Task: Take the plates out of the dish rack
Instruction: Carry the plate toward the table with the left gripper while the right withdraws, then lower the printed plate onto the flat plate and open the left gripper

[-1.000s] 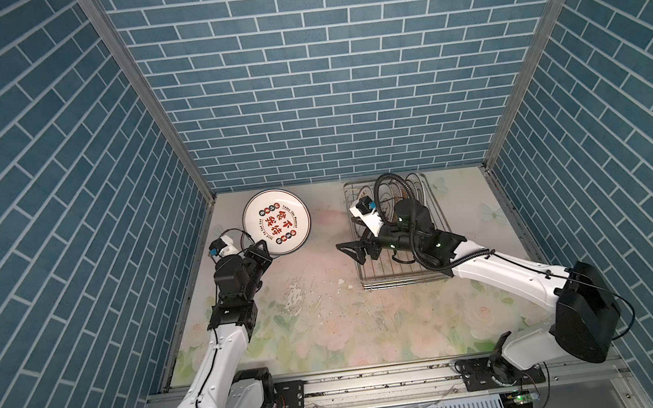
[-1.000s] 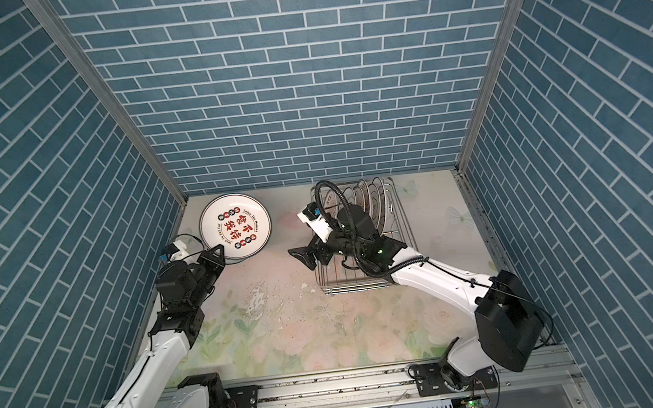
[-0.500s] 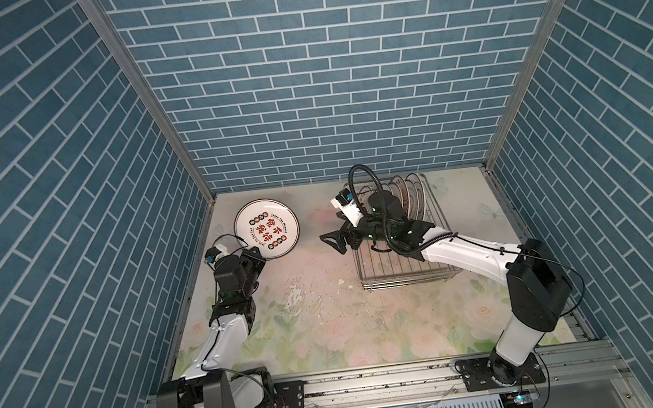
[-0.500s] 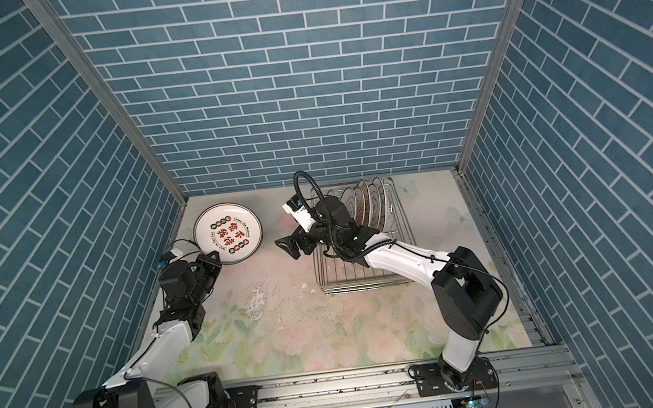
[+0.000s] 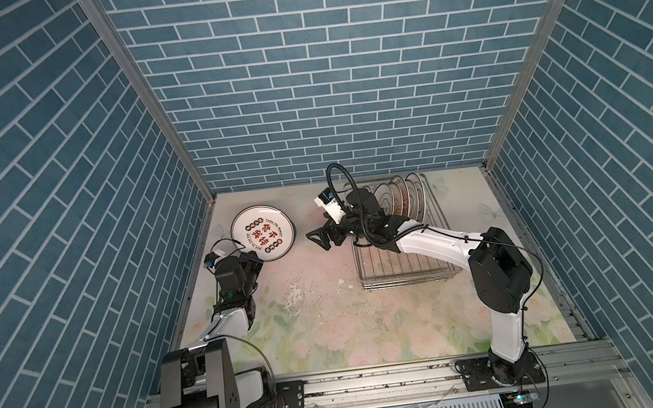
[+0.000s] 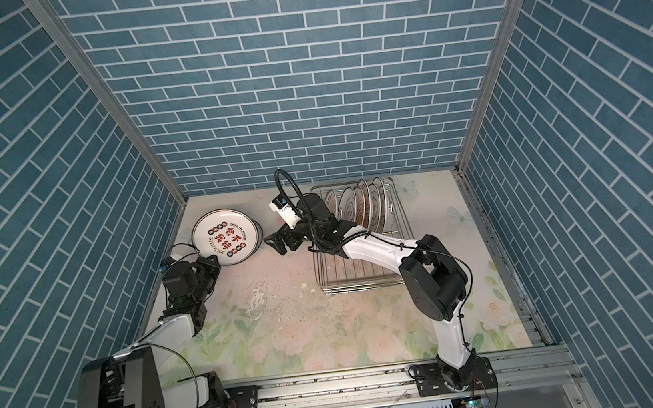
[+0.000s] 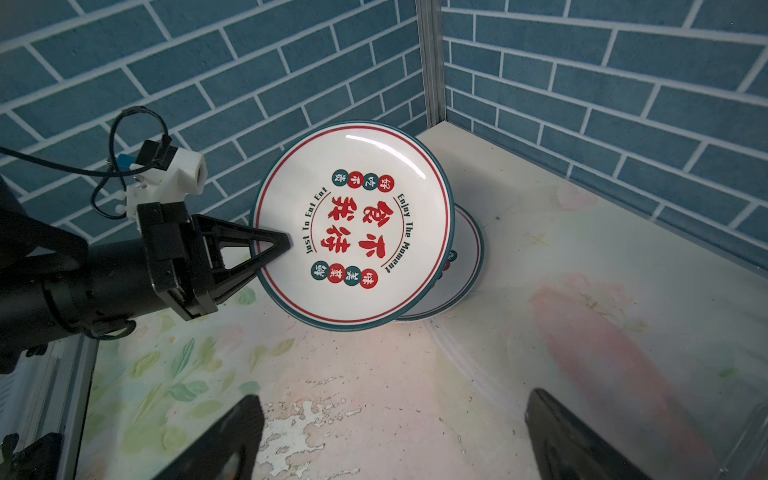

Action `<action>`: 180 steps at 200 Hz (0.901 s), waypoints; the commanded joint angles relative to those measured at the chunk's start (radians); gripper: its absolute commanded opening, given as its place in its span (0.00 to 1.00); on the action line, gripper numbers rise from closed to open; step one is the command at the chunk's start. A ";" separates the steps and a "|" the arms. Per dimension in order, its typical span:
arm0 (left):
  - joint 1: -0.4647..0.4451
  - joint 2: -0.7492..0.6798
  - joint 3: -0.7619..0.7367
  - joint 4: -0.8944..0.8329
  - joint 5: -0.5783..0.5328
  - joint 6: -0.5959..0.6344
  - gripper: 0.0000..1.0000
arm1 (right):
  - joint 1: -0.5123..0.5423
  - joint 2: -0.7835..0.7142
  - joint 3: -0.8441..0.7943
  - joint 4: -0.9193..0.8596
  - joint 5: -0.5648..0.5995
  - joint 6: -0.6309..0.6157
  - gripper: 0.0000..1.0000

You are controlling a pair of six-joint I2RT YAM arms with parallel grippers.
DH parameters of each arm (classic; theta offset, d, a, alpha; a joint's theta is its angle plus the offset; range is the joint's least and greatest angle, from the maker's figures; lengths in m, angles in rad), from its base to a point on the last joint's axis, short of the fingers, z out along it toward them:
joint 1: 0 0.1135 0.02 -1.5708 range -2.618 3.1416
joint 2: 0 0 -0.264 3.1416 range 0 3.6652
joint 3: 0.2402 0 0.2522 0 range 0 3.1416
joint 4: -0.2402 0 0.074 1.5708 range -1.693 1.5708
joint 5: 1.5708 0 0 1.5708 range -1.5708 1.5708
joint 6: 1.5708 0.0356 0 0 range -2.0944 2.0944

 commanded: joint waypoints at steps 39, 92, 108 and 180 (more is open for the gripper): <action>0.044 0.145 0.018 0.210 0.049 -0.054 0.00 | 0.002 0.078 0.104 -0.022 -0.044 0.040 0.99; 0.048 0.189 0.032 0.196 0.009 -0.048 0.00 | 0.003 0.150 0.173 -0.044 -0.016 0.045 0.99; 0.050 0.208 0.034 0.217 0.029 -0.056 0.00 | 0.004 0.177 0.199 -0.051 -0.010 0.049 0.99; 0.052 0.283 0.072 0.211 0.023 -0.052 0.00 | 0.002 0.268 0.285 -0.061 -0.009 0.080 0.99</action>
